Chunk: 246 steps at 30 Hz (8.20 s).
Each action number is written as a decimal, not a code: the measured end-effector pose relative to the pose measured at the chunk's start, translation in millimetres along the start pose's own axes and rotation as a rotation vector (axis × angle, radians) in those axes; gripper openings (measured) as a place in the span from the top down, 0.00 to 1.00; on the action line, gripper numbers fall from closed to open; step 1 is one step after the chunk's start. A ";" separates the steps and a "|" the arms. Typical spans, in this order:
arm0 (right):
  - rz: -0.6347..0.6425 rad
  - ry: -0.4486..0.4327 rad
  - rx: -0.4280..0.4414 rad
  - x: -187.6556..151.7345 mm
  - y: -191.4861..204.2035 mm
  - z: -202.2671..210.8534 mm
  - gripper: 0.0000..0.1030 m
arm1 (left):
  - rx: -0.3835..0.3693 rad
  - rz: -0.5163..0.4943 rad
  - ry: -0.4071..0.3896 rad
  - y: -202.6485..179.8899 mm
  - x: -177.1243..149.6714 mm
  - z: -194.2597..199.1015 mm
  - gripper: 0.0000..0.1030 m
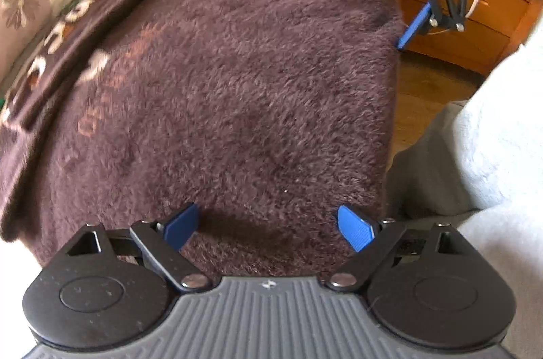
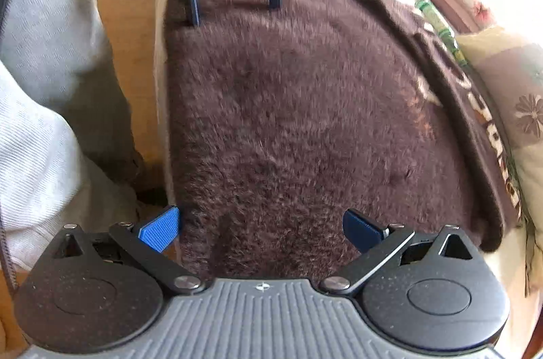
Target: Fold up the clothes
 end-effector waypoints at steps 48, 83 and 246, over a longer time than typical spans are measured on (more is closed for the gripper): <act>-0.470 0.035 -0.307 41.2 -110.1 -42.8 0.00 | 0.164 0.496 -0.124 124.4 -15.7 49.2 0.13; -0.783 -0.116 -0.376 5.5 -76.4 -58.6 0.00 | 0.162 0.472 -0.258 142.4 23.7 0.6 0.09; -0.266 0.145 -0.672 0.0 43.1 14.8 0.00 | 0.720 -0.043 -0.069 -57.0 -33.0 17.2 0.06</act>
Point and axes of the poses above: each gripper's, at about its wrist camera, not at the fingertips, and z roughly against the way its jaws point, y to its left, x to its top, the point moved 1 cm from there along -z, roughly the way its jaws point, and after that the axes turned 11 degrees about -x, right-handed, at the moved point
